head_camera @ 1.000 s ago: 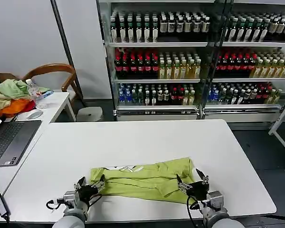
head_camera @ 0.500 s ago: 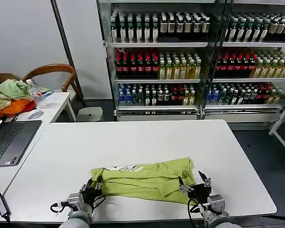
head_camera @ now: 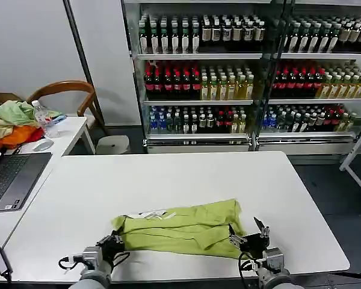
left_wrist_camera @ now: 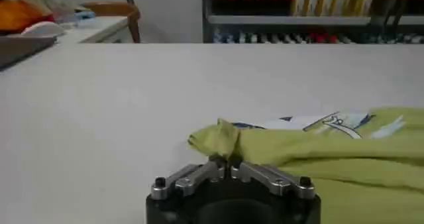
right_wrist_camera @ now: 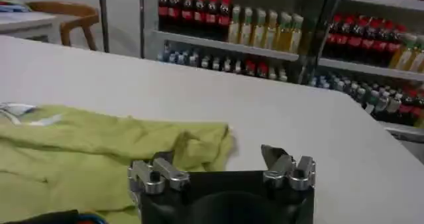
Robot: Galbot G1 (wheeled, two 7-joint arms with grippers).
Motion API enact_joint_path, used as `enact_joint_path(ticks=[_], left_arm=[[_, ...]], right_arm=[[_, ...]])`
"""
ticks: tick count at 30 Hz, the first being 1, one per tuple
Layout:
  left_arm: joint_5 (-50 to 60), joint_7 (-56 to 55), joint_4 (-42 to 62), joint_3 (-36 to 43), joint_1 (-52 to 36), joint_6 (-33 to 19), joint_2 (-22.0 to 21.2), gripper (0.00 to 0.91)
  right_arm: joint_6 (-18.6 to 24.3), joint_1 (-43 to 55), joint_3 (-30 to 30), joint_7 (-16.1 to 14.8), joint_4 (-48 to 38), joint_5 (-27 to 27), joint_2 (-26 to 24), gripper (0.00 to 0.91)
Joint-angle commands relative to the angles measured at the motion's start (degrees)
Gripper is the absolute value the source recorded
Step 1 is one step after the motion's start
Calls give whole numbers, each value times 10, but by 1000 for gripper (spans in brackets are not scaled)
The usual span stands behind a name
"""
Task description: Fold and organize the clothes.
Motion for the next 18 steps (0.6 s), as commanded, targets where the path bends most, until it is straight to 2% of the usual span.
enact_joint_path(ticks=[1, 6, 11, 12, 14, 18], left_arm=[[50, 39, -56, -193, 43, 60, 27, 40], [94, 72, -28, -266, 62, 61, 29, 40], [143, 85, -16, -272, 65, 60, 32, 50], [140, 87, -18, -266, 62, 48, 33, 50], [100, 86, -23, -237, 60, -16, 29, 50], [73, 96, -64, -140, 44, -42, 4, 50]], right_arm=[[2, 5, 0, 1, -8, -7, -3, 907], [5, 8, 1, 1, -6, -7, -4, 907], [5, 12, 0, 1, 0, -6, -7, 907], [5, 13, 0, 1, 4, -6, -8, 907], [7, 14, 3, 2, 12, -6, -8, 907], [18, 17, 15, -3, 38, -4, -5, 907]])
